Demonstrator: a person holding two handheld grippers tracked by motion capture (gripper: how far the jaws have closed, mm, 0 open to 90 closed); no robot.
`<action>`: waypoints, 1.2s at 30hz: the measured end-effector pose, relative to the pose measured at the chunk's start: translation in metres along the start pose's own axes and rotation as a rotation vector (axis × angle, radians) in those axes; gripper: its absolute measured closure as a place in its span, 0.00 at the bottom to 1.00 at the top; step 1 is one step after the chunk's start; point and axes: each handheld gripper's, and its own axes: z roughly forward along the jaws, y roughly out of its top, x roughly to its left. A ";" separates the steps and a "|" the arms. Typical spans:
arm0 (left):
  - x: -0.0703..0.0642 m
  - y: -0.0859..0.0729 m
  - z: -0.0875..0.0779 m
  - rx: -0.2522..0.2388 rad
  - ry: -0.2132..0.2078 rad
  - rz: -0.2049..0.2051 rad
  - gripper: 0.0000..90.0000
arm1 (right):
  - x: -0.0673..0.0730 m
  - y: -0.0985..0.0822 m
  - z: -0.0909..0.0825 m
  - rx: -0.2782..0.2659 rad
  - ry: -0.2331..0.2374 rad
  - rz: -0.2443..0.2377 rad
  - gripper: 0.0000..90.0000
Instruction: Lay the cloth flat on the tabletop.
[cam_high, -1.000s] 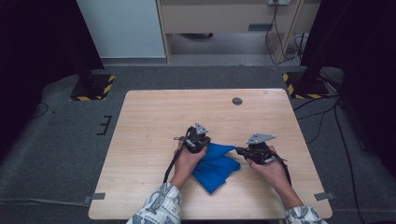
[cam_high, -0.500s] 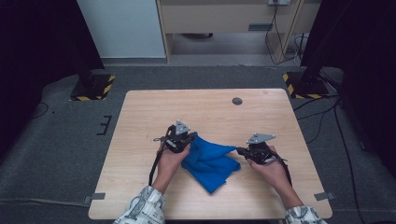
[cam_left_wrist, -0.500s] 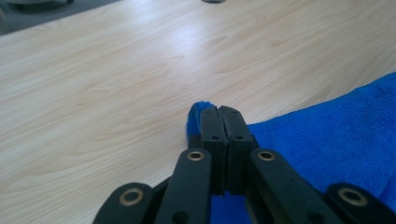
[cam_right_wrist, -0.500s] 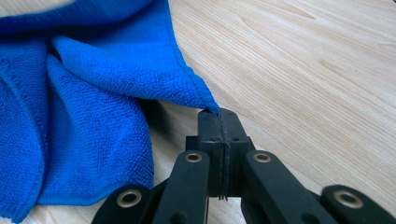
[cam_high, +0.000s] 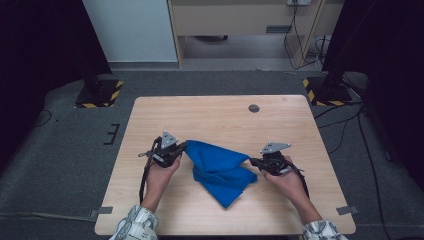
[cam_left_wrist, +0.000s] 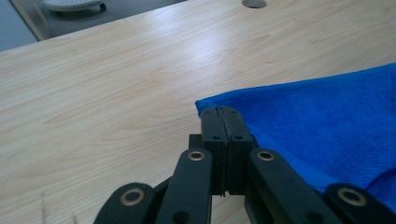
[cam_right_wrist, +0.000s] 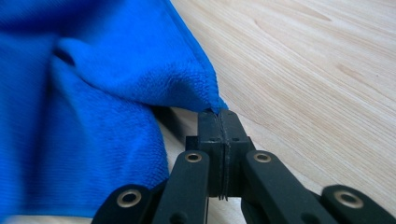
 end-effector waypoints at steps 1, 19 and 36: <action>0.003 -0.001 -0.001 0.004 0.007 0.000 0.99 | 0.000 0.000 0.001 0.002 -0.002 0.000 1.00; 0.011 -0.016 0.004 0.023 0.026 -0.030 0.99 | -0.014 0.003 0.026 0.030 -0.040 0.033 0.78; 0.009 -0.014 0.003 0.009 0.025 -0.023 0.99 | -0.024 0.006 0.011 -0.111 -0.039 0.095 0.32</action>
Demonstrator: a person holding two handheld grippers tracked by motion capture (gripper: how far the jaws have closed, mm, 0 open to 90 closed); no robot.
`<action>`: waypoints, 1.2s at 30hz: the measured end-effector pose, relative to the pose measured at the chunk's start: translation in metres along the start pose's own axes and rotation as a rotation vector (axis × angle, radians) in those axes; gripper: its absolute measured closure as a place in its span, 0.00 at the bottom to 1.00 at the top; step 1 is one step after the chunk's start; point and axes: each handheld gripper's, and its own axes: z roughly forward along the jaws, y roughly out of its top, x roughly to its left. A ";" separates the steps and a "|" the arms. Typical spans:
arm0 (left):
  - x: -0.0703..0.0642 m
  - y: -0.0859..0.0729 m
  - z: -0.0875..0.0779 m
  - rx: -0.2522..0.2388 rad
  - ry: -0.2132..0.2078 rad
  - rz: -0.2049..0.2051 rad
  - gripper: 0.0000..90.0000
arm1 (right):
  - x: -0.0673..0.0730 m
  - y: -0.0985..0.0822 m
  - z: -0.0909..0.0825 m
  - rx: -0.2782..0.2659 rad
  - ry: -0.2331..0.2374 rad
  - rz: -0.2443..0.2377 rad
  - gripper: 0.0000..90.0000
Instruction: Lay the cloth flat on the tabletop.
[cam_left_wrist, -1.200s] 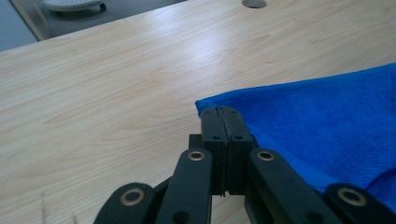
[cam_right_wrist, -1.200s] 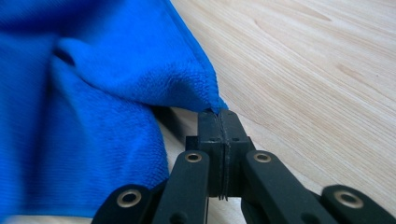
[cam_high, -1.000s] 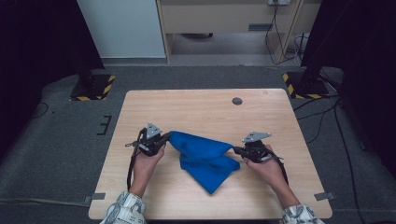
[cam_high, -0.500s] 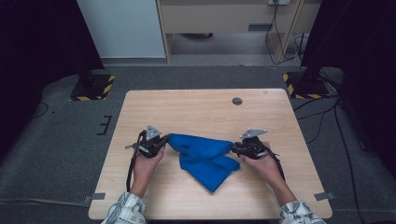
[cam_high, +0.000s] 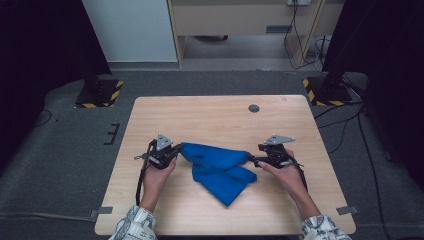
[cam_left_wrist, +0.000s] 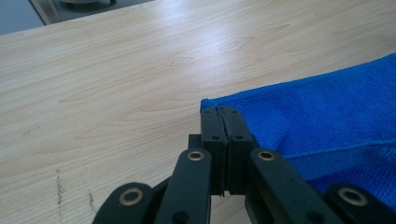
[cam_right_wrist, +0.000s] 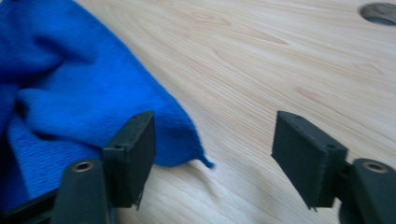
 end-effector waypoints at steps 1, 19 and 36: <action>0.000 0.000 0.000 -0.001 0.001 0.000 0.99 | 0.004 0.002 0.004 -0.002 0.015 -0.023 0.33; 0.004 -0.001 -0.002 -0.003 0.008 -0.007 0.99 | 0.000 -0.011 0.023 0.119 0.054 -0.029 0.70; 0.003 0.000 -0.002 -0.004 0.003 -0.003 0.99 | 0.006 -0.010 0.017 0.121 0.036 -0.060 0.99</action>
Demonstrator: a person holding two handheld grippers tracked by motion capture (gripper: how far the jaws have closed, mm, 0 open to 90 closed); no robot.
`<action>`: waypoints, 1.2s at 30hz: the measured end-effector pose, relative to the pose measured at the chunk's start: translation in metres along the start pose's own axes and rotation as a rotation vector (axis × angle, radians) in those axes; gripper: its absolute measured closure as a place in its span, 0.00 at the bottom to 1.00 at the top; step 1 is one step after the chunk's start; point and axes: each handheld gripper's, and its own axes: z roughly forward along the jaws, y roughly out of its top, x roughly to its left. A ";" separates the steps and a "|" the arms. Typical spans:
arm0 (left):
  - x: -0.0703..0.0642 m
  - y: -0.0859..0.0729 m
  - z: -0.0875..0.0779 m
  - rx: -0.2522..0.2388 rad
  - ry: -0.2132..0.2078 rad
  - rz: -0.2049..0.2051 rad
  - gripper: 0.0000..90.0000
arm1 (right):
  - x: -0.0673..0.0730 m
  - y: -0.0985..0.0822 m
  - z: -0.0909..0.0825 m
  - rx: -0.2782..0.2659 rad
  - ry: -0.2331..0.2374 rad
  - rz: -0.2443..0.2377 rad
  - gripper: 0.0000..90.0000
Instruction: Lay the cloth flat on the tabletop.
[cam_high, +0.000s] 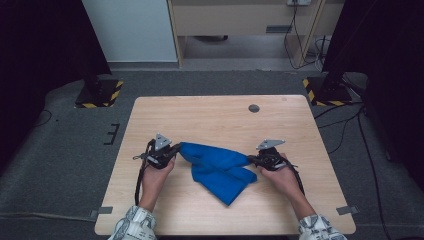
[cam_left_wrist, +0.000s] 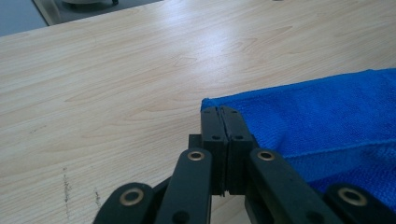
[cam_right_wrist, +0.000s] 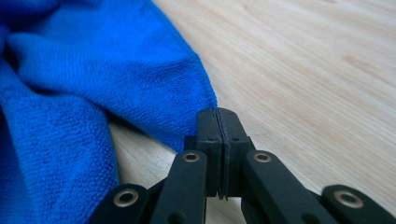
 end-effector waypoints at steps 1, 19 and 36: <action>0.000 0.000 0.000 -0.002 -0.004 -0.003 0.99 | -0.001 0.001 -0.003 -0.009 0.001 0.015 0.99; -0.018 0.023 0.000 -0.066 -0.067 -0.023 0.99 | -0.006 0.018 -0.057 -0.119 -0.072 0.046 0.99; -0.010 0.050 -0.013 -0.118 -0.054 -0.051 0.99 | -0.010 0.029 -0.074 -0.175 -0.087 0.061 0.99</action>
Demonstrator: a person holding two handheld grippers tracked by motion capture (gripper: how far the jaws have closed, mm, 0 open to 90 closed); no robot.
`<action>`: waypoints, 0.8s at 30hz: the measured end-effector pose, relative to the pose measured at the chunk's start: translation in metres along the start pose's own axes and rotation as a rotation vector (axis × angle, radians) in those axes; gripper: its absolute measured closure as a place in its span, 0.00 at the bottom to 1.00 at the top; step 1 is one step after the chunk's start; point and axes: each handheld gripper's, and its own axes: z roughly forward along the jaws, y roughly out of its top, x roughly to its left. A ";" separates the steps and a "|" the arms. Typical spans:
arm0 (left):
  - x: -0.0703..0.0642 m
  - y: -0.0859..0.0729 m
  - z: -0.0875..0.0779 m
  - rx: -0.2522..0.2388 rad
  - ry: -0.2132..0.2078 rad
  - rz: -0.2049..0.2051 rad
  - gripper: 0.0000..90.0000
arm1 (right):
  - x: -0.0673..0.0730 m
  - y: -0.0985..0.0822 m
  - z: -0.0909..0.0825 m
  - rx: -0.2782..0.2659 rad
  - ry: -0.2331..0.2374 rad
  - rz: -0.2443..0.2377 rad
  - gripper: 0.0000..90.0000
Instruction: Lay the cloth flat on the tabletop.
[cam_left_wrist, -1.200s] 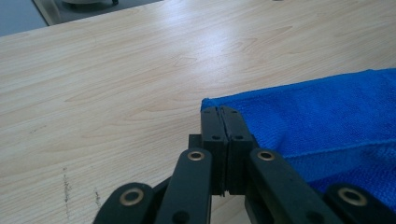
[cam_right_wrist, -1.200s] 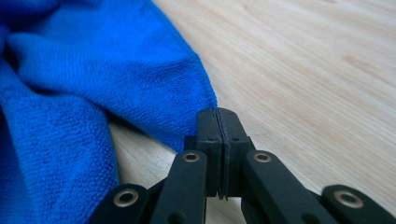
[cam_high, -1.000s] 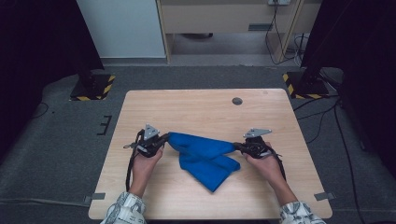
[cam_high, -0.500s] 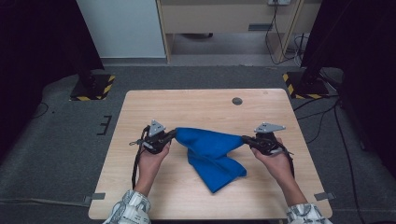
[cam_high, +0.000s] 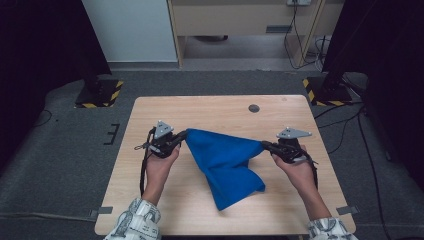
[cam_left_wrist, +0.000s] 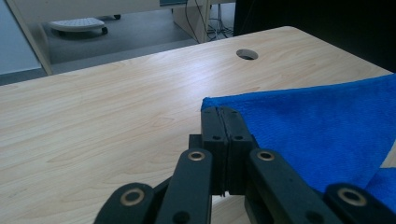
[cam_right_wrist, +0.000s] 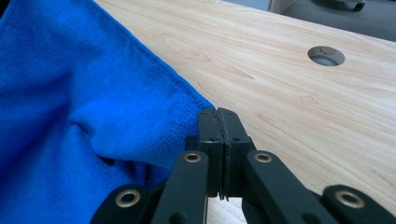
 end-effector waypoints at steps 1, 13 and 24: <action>0.001 0.000 0.000 0.001 0.003 -0.001 0.99 | 0.000 0.001 0.000 -0.004 0.001 0.008 0.99; 0.006 0.005 -0.003 -0.004 0.015 0.017 0.99 | -0.002 0.012 -0.013 -0.032 -0.012 0.014 0.99; 0.002 0.014 -0.003 -0.016 0.012 0.029 0.99 | -0.003 0.025 -0.025 -0.050 -0.021 -0.009 0.99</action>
